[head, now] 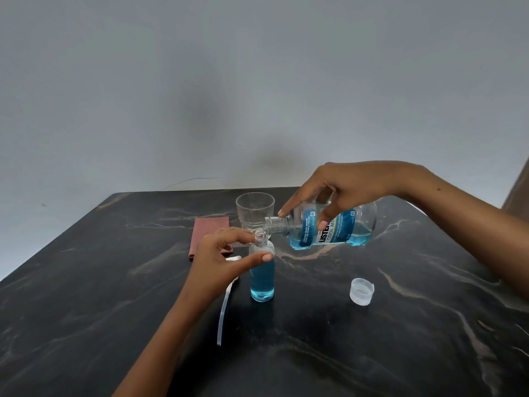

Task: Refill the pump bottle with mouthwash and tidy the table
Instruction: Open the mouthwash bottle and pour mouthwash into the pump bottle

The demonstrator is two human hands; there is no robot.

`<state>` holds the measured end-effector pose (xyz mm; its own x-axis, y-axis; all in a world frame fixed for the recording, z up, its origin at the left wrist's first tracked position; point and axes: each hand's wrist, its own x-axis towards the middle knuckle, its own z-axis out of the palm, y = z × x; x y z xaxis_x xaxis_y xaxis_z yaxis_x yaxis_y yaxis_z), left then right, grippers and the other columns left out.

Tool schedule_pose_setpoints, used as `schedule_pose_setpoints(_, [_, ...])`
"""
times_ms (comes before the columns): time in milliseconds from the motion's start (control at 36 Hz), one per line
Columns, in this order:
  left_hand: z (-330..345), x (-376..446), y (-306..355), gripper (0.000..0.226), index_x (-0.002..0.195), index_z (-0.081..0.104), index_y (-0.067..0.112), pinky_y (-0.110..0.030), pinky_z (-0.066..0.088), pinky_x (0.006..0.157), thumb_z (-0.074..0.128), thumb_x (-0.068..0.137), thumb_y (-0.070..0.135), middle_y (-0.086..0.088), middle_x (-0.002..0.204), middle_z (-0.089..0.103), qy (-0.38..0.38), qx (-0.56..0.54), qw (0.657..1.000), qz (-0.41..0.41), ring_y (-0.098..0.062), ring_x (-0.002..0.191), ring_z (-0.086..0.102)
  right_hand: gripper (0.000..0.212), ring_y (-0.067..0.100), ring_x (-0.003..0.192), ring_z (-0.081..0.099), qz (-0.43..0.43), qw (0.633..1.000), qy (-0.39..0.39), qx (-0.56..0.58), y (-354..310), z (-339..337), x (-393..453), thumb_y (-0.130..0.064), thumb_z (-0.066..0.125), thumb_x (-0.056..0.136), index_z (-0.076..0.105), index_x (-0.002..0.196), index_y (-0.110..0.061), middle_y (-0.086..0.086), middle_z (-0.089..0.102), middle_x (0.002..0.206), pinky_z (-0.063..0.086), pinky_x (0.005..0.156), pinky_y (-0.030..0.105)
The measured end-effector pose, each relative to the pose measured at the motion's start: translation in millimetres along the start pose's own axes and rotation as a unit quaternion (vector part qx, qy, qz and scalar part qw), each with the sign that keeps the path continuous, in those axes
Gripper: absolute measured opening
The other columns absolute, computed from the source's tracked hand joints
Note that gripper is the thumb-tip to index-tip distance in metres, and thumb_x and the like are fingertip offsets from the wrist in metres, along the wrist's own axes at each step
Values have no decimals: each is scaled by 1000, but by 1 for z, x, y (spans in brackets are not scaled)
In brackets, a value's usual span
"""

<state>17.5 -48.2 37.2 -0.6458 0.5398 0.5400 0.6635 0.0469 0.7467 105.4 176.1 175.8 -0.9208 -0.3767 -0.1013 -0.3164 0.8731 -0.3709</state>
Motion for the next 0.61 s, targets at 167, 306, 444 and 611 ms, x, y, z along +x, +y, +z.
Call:
schedule_pose_setpoints(167, [0,0,0,44,86,76,18,-7,43,70,76,57,50,8,89,74,0,-10,1000,1,-3,88,65,54,2,102,67,-22,993,39,105,15,16,-13,5,66,83,53,133,-10,-26,66,114,57,73,20])
schedule_pose_setpoints(306, [0,1,0,42,85,76,20,-6,44,69,76,56,50,10,86,73,4,-14,1000,-4,2,86,64,57,16,106,68,-14,957,169,237,28,39,-27,4,68,81,53,133,-11,-5,68,121,58,76,26])
schedule_pose_setpoints(444, [0,0,0,41,86,76,21,-16,46,72,75,57,49,13,87,74,-2,-17,1000,-8,1,87,65,58,20,113,64,-36,883,310,350,33,73,-31,4,68,78,53,131,-14,-2,65,125,56,83,27])
schedule_pose_setpoints(611, [0,0,2,37,83,75,24,-14,47,71,75,56,51,18,83,73,0,-18,1000,-8,3,81,64,60,23,107,67,-46,835,383,392,28,107,-30,0,69,78,50,133,-18,5,66,122,57,80,29])
